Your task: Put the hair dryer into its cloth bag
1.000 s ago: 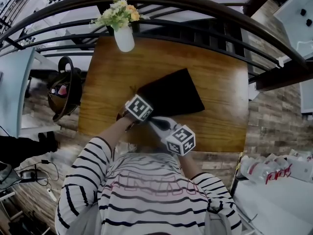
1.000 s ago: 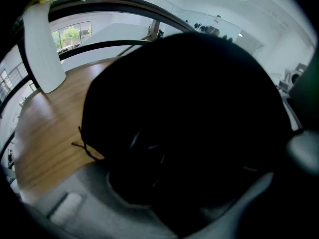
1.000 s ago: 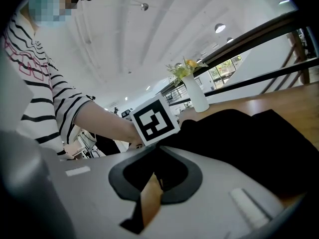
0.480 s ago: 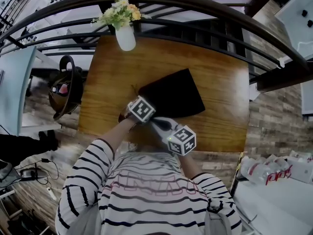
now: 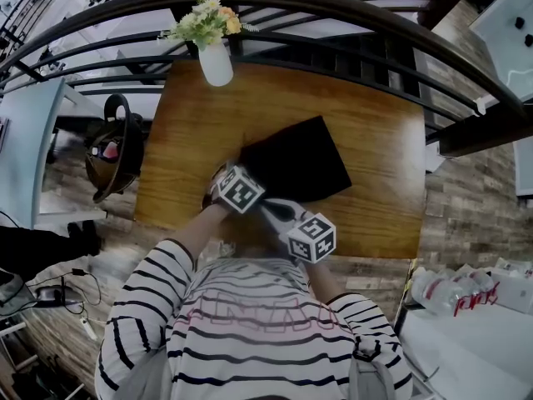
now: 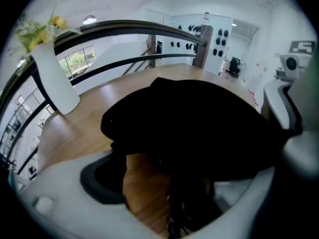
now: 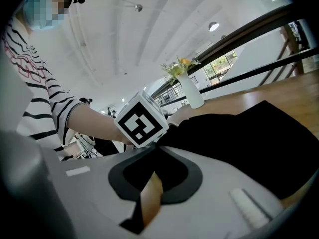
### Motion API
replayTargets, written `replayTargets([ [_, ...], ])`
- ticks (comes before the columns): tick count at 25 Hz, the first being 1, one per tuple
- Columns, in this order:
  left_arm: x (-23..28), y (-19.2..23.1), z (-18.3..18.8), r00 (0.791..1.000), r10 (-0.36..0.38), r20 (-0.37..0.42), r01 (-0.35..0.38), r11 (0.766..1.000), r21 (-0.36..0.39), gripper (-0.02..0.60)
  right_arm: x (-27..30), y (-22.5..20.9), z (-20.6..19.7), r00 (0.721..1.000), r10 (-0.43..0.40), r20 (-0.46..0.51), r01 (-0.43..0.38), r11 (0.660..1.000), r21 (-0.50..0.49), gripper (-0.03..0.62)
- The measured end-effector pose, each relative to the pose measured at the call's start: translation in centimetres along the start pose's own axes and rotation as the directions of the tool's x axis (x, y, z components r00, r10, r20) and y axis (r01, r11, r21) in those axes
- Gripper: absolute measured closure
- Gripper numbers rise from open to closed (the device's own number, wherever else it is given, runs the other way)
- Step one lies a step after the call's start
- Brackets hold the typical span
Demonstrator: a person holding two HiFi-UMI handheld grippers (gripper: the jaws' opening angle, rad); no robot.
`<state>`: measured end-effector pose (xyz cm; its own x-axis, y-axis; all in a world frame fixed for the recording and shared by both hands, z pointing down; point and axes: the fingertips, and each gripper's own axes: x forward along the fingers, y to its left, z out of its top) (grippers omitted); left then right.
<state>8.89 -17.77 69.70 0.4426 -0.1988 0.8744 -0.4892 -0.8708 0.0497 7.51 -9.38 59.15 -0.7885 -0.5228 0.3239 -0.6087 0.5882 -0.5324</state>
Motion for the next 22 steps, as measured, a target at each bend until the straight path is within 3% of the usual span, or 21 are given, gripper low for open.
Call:
replayTargets([
  [6,-0.8,0.5,-1.2,1.0,0.018,0.001,-0.017,0.999,-0.027,0.101,0.5,0.4,0.0,1.0,0.009,-0.015,-0.009,1.0,-0.008,0.58],
  [22,-5.5,1.9,-4.3,0.989,0.09,0.119,-0.071,0.985,-0.156,0.067,2.8,1.6,-1.5,0.996,-0.02,-0.09,0.016,0.999,-0.048,0.58],
])
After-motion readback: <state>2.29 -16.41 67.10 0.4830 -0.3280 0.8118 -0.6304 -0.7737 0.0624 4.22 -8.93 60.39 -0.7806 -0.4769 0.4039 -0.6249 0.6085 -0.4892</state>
